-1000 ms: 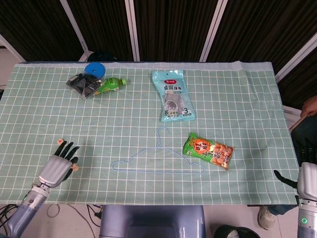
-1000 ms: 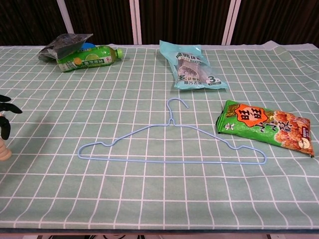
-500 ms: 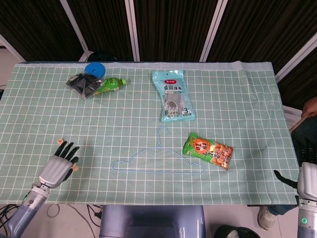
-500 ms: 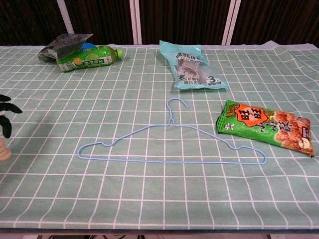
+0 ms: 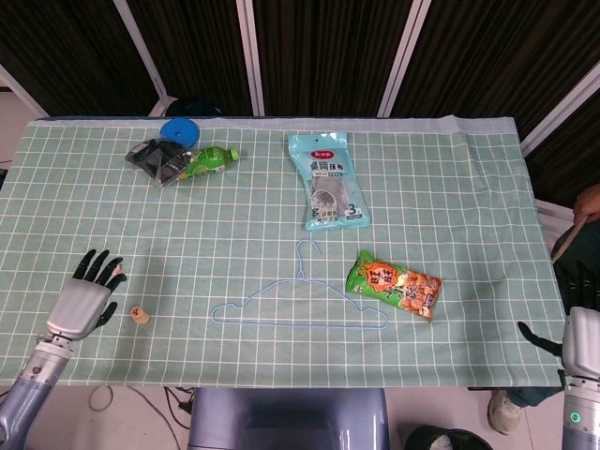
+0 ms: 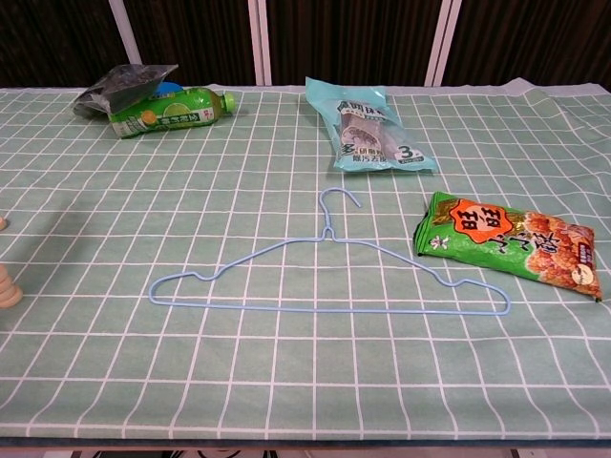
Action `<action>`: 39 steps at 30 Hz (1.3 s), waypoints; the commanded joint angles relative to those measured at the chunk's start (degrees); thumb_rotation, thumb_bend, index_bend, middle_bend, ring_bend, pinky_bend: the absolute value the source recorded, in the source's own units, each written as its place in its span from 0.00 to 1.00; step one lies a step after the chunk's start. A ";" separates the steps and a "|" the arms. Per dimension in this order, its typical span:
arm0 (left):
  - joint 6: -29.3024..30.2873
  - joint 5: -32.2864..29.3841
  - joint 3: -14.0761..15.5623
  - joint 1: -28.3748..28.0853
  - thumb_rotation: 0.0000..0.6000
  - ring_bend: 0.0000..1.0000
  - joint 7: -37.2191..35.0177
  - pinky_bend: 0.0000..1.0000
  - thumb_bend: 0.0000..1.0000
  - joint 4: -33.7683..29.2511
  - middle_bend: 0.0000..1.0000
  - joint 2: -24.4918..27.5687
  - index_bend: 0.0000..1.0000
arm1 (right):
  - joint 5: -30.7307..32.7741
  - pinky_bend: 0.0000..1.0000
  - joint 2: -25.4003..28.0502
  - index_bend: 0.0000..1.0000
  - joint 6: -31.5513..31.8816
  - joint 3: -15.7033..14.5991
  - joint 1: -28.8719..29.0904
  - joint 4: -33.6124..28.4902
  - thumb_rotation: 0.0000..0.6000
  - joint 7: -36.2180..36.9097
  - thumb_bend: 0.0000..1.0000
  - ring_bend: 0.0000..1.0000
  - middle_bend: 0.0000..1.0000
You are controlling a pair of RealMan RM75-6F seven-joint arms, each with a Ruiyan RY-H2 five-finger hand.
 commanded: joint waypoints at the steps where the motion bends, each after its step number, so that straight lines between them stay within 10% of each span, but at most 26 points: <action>1: -4.86 -4.50 -2.41 -1.93 1.00 0.00 -1.79 0.06 0.34 3.92 0.12 -0.83 0.32 | -0.03 0.00 -0.03 0.10 0.03 -0.03 0.00 -0.03 1.00 -0.13 0.20 0.06 0.03; 20: -15.44 -12.95 -6.60 -7.58 1.00 0.00 -2.67 0.06 0.34 18.59 0.13 -9.59 0.32 | 0.72 0.00 0.02 0.10 -0.09 0.20 -0.10 -0.26 1.00 -0.18 0.20 0.06 0.03; 39: -16.06 -12.58 -5.29 -8.16 1.00 0.00 -3.19 0.06 0.34 20.54 0.13 -11.79 0.42 | 0.85 0.00 -0.09 0.10 -0.05 0.26 -0.07 -0.23 1.00 -0.33 0.20 0.06 0.03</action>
